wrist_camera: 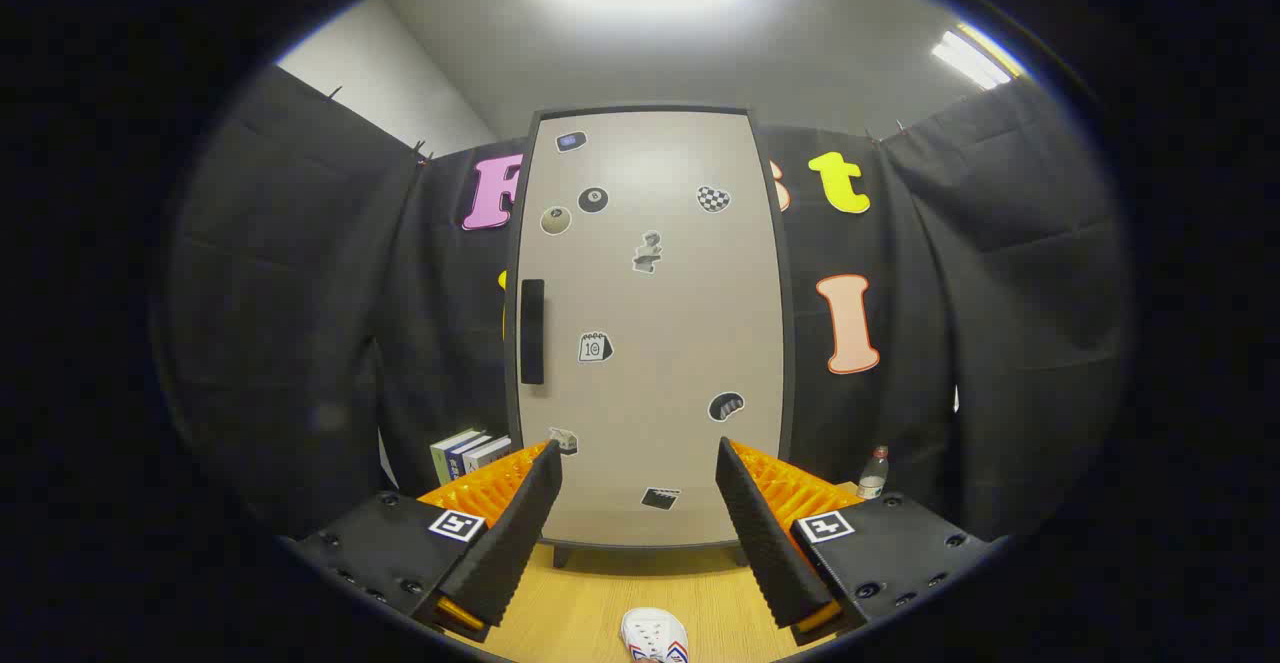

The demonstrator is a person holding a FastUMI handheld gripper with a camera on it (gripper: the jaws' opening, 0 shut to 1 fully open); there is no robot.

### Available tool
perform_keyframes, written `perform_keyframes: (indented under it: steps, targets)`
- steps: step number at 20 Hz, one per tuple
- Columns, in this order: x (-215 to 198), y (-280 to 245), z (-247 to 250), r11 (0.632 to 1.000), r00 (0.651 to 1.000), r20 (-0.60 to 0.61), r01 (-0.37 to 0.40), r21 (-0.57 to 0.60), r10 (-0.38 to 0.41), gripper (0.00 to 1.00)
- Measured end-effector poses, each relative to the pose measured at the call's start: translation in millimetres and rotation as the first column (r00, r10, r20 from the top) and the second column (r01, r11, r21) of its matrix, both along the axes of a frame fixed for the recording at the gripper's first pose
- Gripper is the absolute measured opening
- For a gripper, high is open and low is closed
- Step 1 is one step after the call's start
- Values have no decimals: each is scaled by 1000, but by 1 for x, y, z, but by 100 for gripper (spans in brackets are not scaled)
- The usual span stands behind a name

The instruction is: Open the shoe cabinet door, grab the shoes and put them into the shoe cabinet, then close the shoe cabinet door.

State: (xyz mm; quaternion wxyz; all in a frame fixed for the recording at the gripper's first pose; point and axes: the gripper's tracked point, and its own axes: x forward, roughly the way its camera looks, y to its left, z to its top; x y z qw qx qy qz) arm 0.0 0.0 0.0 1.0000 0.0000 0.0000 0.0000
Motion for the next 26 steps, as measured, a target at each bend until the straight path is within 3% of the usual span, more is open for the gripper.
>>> perform_keyframes:
  steps: [18,26]
  targets:
    - [-8,9,6,1000,1000,16,-10,6,9,97]
    - [37,26,27,999,999,10,-38,-20,38,98]
